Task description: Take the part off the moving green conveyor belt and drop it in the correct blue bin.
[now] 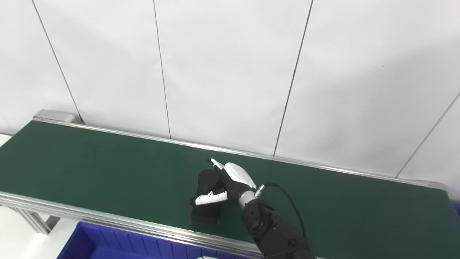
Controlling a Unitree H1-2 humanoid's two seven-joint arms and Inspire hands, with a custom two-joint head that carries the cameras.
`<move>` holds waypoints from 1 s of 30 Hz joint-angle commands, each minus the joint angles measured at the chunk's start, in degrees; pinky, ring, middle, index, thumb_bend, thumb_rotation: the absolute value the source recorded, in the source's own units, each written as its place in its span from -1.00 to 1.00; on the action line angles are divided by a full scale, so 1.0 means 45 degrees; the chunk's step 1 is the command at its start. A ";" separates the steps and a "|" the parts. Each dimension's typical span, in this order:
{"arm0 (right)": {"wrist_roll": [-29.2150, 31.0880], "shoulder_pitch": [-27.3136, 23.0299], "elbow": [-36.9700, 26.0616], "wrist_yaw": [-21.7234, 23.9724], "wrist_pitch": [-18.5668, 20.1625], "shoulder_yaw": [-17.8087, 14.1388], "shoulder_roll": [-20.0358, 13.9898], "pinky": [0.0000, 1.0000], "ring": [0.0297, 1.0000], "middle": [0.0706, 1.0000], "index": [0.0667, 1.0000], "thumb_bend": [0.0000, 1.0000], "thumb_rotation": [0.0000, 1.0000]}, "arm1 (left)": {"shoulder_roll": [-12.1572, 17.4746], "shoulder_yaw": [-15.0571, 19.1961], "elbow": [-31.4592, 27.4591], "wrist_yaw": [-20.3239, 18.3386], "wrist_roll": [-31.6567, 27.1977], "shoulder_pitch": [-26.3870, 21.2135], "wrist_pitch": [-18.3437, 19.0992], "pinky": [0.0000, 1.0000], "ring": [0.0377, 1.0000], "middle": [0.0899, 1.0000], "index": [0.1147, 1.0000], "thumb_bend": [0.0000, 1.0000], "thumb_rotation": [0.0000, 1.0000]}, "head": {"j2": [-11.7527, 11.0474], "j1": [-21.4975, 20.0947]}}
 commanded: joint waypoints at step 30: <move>0.0362 0.0131 0.1899 -0.4551 -0.3906 -0.0372 0.0631 -0.32 -0.29 -0.11 0.06 0.01 -1.00 | 0.0104 0.0125 -0.0299 0.0083 -0.0081 -0.0112 -0.0471 0.04 0.18 0.30 0.32 1.00 -0.63 | 0.0213 -0.0051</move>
